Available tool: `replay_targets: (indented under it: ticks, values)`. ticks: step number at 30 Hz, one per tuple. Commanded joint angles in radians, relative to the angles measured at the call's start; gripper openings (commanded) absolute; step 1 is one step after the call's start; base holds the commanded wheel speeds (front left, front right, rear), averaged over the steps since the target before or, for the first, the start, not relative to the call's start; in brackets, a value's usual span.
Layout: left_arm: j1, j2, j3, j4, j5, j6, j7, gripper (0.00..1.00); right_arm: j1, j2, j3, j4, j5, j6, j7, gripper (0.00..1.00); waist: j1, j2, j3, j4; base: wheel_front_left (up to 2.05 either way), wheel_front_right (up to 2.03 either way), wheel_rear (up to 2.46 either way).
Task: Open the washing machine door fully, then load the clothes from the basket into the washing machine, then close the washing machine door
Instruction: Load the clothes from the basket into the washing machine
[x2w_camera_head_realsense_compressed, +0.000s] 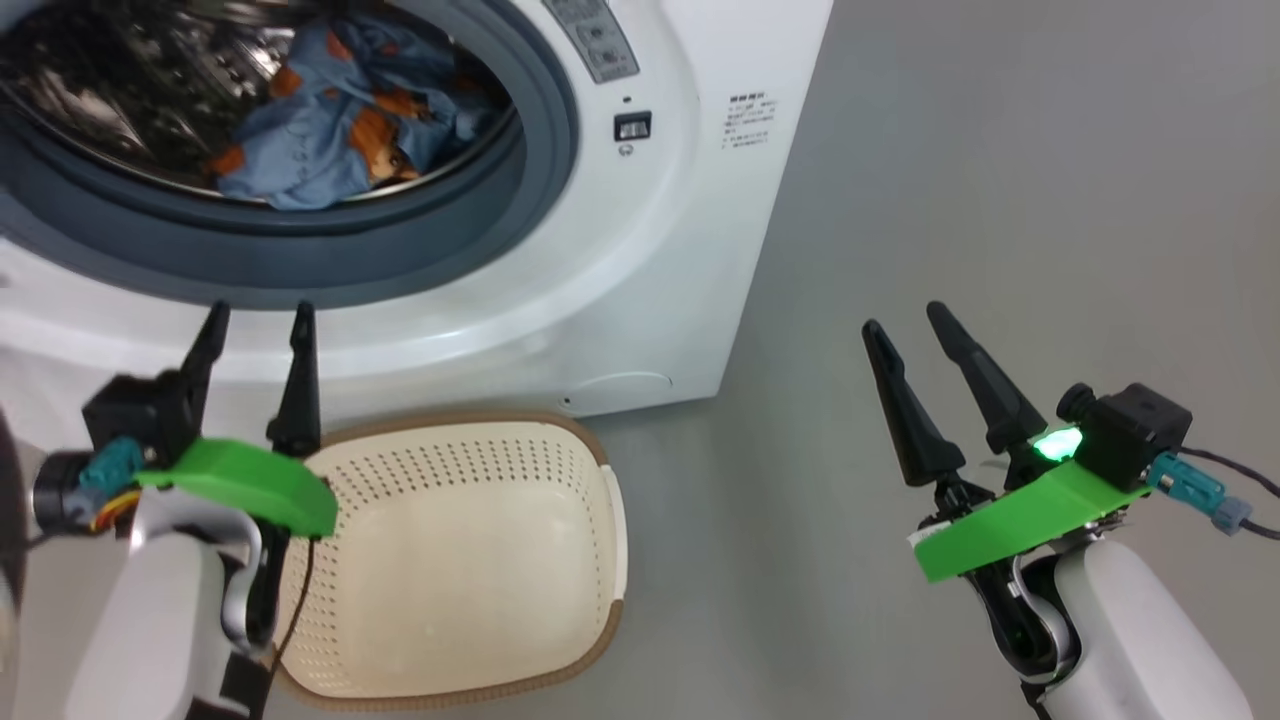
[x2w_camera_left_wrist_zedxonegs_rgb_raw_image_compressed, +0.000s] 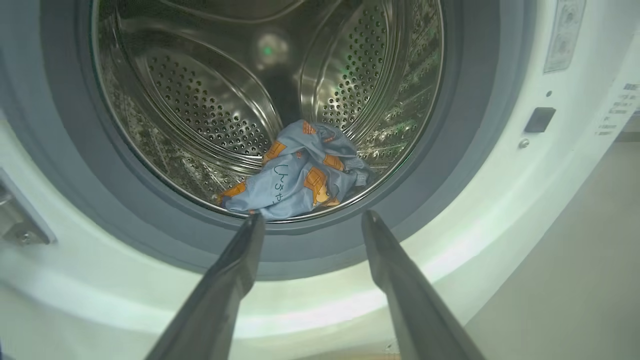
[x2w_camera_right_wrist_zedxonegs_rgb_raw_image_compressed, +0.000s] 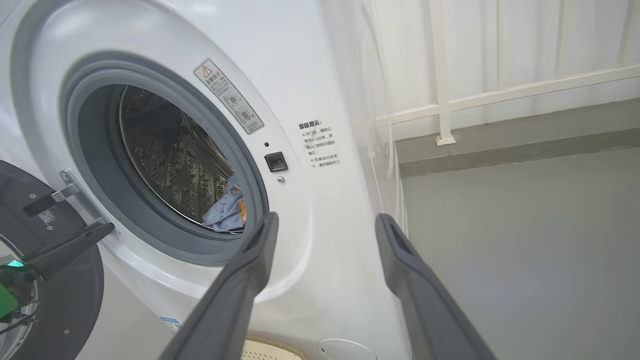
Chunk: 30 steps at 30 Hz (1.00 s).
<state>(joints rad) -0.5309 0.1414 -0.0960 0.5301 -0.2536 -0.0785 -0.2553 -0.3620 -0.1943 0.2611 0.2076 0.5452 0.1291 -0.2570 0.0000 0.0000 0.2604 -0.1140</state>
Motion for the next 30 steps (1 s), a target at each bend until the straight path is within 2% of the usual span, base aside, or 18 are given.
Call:
replay_targets:
  ticks: [1,15,30]
  values:
    - [0.018,0.030,0.037,-0.039,-0.004,0.008,-0.006,1.00,0.021,-0.006,0.023,-0.019,0.003,0.002,-0.005,1.00,0.0000,0.0000,-0.048,0.028,0.00,0.00,0.00]
    - [0.283,0.001,0.091,-0.225,-0.018,0.051,-0.006,1.00,0.108,-0.023,0.060,0.011,0.017,0.002,-0.005,1.00,0.0000,0.0000,-0.191,0.045,0.00,0.00,0.00]
    - [0.438,-0.047,0.089,-0.360,-0.005,0.090,-0.006,1.00,0.160,-0.066,0.063,0.014,0.028,0.002,-0.005,1.00,0.0000,0.0000,-0.241,0.074,0.00,0.00,0.00]
